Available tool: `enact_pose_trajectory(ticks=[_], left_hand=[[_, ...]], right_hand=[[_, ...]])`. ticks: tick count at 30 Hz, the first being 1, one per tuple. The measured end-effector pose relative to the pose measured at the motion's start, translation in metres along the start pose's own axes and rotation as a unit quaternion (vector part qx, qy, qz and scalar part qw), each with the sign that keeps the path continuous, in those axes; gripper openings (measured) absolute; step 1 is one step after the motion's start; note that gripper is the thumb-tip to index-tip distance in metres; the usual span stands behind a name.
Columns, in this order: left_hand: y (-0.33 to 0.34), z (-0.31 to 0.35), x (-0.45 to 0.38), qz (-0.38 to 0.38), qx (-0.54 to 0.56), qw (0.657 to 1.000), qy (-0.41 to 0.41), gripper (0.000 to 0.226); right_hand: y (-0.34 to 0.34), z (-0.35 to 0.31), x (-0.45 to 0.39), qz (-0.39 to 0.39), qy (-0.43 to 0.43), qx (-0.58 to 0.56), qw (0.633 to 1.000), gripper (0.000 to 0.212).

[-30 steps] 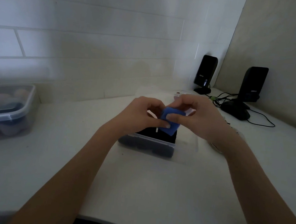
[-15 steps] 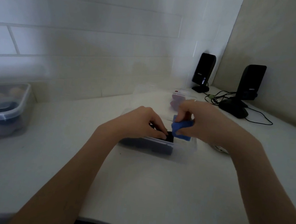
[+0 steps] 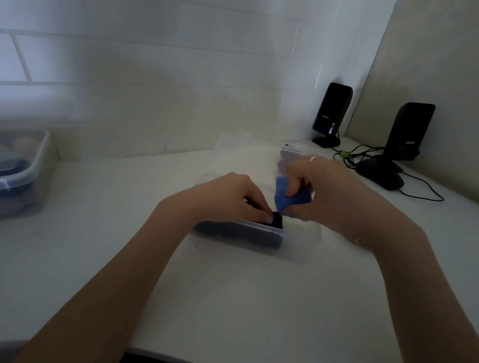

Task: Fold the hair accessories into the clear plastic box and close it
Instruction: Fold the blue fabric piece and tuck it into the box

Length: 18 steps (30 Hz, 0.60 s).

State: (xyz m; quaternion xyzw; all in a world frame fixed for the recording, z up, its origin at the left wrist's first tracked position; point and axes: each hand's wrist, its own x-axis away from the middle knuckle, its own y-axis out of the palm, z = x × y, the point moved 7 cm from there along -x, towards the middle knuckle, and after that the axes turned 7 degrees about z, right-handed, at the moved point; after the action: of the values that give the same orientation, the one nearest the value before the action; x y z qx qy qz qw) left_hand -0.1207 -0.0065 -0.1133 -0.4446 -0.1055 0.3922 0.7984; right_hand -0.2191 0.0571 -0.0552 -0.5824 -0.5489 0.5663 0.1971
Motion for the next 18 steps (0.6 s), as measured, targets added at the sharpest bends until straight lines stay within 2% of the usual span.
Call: enact_pose_trajectory(ticks=[4,10,15,18], left_hand=[[0.001,-0.001,0.0,-0.009,-0.005,1.0,-0.009,0.014],[-0.001,0.0,0.001,0.005,0.004,1.0,-0.007,0.012],[0.0,-0.001,0.0,-0.004,-0.001,1.0,-0.008,0.014],[0.002,-0.002,0.0,-0.016,-0.009,1.0,-0.021,0.016]], right_hand=[[0.019,0.011,0.006,-0.111,0.047,0.036,0.992,0.027],[0.03,0.022,0.011,-0.183,0.082,0.053,0.978,0.027],[0.031,0.023,0.006,-0.156,0.093,0.024,0.983,0.017],[0.028,0.028,0.004,-0.127,0.101,0.073,0.984,0.026]])
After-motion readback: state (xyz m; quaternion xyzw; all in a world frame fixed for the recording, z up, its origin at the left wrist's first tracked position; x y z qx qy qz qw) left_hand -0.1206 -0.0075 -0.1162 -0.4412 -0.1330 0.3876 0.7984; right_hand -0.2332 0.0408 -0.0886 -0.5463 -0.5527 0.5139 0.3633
